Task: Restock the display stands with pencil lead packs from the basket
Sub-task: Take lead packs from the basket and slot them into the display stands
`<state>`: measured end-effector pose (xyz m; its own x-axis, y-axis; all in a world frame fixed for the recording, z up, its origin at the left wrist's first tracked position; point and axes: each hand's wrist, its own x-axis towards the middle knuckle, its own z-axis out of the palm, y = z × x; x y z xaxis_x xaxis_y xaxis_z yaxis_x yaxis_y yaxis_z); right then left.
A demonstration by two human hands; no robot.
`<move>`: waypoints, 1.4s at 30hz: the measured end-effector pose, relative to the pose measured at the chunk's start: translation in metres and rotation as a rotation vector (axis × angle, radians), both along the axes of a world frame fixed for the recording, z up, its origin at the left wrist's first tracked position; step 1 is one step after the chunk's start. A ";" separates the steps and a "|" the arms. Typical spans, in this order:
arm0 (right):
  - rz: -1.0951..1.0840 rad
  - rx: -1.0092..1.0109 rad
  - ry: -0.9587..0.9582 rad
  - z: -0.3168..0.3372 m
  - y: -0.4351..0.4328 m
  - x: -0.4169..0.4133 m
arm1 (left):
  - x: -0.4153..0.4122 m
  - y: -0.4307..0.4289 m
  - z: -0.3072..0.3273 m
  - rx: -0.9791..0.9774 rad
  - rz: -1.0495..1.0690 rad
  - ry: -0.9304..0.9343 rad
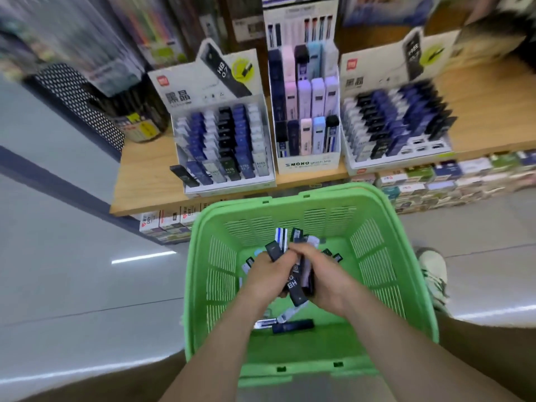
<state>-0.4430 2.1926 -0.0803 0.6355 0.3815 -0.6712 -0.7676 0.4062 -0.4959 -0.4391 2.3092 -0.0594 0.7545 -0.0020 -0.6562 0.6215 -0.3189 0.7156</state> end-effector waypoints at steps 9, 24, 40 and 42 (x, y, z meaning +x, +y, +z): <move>-0.468 0.073 0.061 0.052 -0.002 -0.005 | -0.009 -0.018 0.047 0.299 -0.236 -0.371; -0.132 -0.088 -0.175 0.140 0.001 -0.013 | -0.003 -0.016 0.135 -0.498 0.354 -0.265; 0.023 0.054 -0.265 0.191 -0.012 0.007 | 0.023 0.010 0.182 -0.172 -0.140 -0.272; 0.025 0.053 -0.287 0.196 -0.010 0.011 | 0.030 0.014 0.187 -0.131 -0.101 -0.384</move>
<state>-0.4317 2.1827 0.1157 0.7864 0.4293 -0.4443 -0.6093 0.4203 -0.6724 -0.4087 2.3230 0.1275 0.9362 -0.1533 -0.3162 0.2716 -0.2551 0.9280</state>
